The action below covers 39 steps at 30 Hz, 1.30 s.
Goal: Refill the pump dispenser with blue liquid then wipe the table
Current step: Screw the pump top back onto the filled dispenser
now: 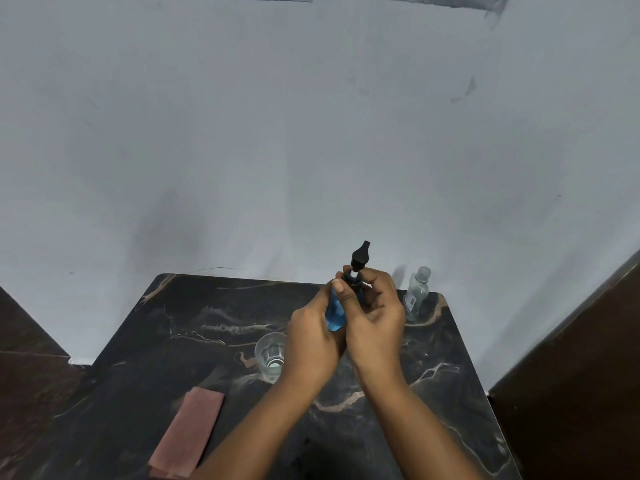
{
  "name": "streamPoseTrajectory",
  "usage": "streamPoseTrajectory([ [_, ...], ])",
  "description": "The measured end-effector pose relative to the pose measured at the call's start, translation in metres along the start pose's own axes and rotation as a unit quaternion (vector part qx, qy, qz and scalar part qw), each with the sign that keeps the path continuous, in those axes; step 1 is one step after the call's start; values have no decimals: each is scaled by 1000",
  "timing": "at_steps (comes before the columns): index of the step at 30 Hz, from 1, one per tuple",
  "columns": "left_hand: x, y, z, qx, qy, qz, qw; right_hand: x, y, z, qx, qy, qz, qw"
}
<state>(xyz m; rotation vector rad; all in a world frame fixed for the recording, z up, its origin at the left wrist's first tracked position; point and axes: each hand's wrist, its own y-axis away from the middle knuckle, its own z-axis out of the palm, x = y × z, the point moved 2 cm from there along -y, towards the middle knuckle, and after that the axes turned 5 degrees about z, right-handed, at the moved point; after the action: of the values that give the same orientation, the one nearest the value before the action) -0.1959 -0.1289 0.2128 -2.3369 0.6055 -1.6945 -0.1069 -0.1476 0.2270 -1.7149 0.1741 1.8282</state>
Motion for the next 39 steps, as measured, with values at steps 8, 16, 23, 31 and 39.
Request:
streamPoseTrajectory([
  [8,-23,-3,-5,-92,33,9,995,0,-15,-26,-274,-4,91,957],
  [16,-54,23,27,-14,-8,-8,1000,47,7,-26,-130,107,30,985],
  [23,-104,56,58,-11,37,-67,997,102,39,-38,-90,149,45,984],
  [31,-157,76,67,-174,76,-90,978,153,47,-77,-215,102,144,960],
  [39,-196,115,77,-160,22,-177,971,190,61,-91,-256,137,220,931],
])
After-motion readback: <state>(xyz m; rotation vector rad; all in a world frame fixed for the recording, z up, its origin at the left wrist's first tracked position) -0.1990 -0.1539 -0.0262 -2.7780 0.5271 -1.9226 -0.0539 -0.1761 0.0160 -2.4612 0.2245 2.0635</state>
